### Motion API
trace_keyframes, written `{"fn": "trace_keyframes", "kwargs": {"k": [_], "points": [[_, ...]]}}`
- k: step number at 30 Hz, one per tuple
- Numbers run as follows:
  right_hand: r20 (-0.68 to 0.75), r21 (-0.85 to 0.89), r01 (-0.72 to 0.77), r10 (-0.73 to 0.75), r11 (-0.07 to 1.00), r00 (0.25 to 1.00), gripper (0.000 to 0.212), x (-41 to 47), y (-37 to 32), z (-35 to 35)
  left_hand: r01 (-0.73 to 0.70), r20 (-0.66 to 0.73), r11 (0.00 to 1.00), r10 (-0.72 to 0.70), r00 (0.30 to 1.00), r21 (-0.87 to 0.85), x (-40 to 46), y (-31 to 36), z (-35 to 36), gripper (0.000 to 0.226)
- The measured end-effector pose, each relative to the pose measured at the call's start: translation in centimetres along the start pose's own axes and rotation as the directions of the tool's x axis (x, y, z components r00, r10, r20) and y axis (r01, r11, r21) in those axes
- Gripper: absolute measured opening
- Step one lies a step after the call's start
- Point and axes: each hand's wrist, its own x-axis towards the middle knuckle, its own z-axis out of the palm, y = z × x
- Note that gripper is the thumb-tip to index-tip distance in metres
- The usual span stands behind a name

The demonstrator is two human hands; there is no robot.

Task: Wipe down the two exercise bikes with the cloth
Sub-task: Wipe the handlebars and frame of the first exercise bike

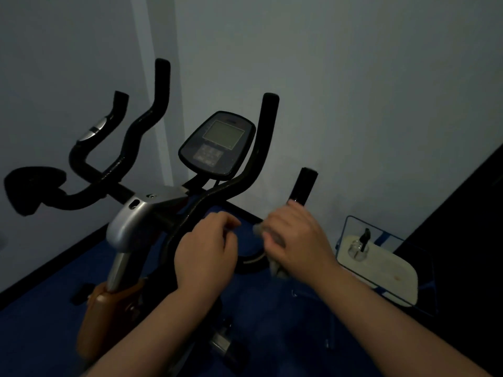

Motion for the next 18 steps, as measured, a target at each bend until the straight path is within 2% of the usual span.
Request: {"fn": "trace_keyframes", "kwargs": {"k": [2,4,6,9,12,16,18], "points": [[-0.123,0.133,-0.088,0.105,0.987,0.987,0.009,0.0,0.3,0.4,0.01,-0.024,1.0,-0.01,1.0,0.013,-0.2,0.0,0.1,0.016],[-0.186,0.227,-0.111,0.155,0.968,0.97,0.008,-1.1,-0.8,1.9,0.021,-0.033,1.0,-0.021,0.999,0.001,-0.3,0.0,0.1,0.014],[-0.171,0.207,-0.016,0.052,0.978,0.984,0.008,-2.2,-1.1,2.6,0.028,-0.007,1.0,-0.028,1.0,-0.014,-0.4,-0.1,0.1,0.014],[-0.133,0.109,0.088,-0.074,0.99,0.988,0.014,-0.3,2.6,0.6,0.071,0.049,0.991,-0.065,0.997,-0.117,0.2,0.3,0.5,0.014],[-0.158,0.004,0.066,-0.064,0.998,0.985,0.01,2.1,5.0,-0.8,0.076,0.118,0.975,-0.051,0.992,-0.211,1.1,1.5,1.5,0.014],[-0.236,0.183,-0.051,0.094,0.982,0.967,0.014,-0.7,2.3,2.6,0.102,0.248,0.975,-0.052,0.967,-0.195,1.5,1.4,1.9,0.01],[-0.266,0.113,0.041,-0.009,0.993,0.964,0.015,-0.9,3.1,2.6,0.105,0.256,0.98,-0.06,0.965,-0.167,1.3,0.9,1.8,0.009]]}}
